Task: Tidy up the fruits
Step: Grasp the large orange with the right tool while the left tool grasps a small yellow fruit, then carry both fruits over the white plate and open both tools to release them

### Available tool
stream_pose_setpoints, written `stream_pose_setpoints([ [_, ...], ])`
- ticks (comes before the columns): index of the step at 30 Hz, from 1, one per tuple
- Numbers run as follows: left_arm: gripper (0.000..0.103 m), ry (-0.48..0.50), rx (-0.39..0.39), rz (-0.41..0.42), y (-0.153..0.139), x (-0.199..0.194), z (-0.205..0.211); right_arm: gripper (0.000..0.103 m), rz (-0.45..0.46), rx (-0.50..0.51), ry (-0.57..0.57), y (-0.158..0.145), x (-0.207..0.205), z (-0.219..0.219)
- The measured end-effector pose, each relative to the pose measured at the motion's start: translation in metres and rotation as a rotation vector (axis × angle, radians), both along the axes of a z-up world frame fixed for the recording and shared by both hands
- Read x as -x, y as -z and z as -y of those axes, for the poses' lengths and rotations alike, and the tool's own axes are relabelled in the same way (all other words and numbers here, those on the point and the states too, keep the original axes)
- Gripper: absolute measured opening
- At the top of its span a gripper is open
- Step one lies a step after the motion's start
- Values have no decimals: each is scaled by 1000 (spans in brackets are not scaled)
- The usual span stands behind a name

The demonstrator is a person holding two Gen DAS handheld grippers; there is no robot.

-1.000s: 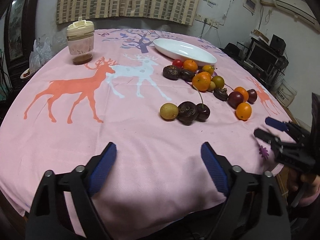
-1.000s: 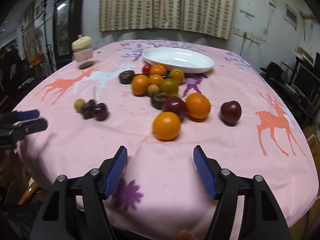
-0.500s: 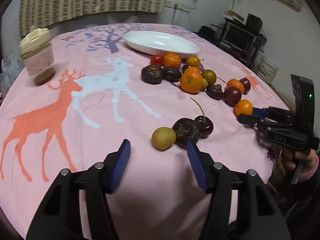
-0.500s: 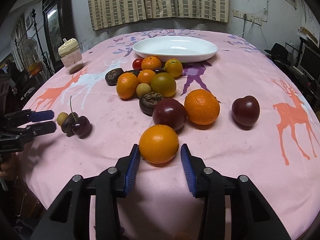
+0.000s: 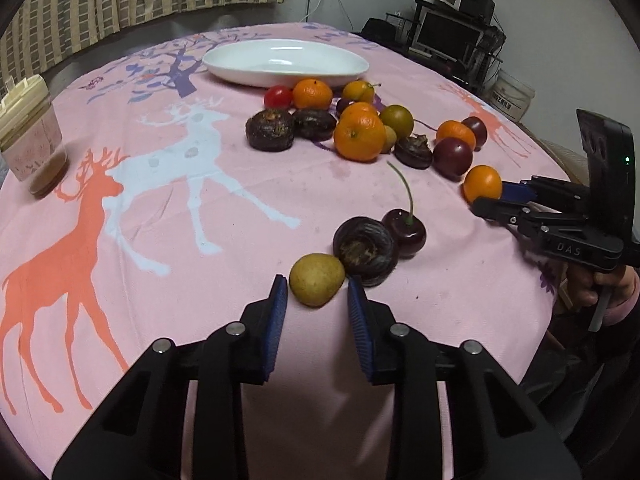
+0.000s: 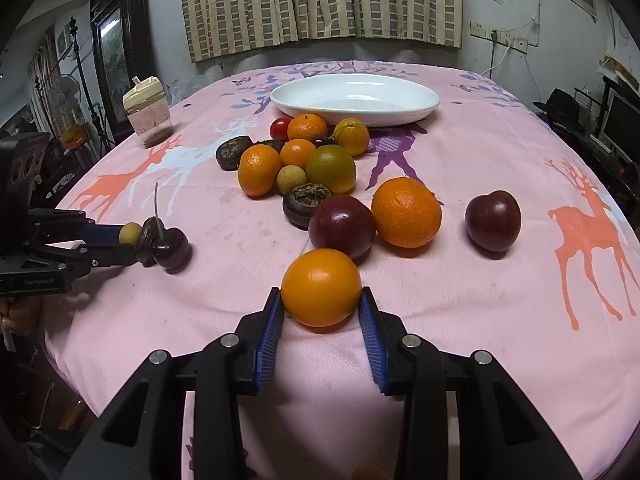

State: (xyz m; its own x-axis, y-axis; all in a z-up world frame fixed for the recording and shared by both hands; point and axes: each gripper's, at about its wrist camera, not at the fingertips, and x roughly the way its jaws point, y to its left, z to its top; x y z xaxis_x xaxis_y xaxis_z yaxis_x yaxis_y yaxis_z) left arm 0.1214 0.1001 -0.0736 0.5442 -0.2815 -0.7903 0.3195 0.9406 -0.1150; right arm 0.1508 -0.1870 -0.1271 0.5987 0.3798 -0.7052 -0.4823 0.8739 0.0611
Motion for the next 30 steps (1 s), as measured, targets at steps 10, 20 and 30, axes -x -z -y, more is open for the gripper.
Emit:
stream_pose_setpoints([
  [10,27,-34,5,-6,-4,2,-1,38,-17,-76,-22,-15,8,15],
  [20,27,-64,99,154,-87,-88,21,39,121,-187,-3,-86,-79,0],
  [30,27,-186,102,25,-57,-257,40,39,-118,-148,131,-59,-240,-51],
])
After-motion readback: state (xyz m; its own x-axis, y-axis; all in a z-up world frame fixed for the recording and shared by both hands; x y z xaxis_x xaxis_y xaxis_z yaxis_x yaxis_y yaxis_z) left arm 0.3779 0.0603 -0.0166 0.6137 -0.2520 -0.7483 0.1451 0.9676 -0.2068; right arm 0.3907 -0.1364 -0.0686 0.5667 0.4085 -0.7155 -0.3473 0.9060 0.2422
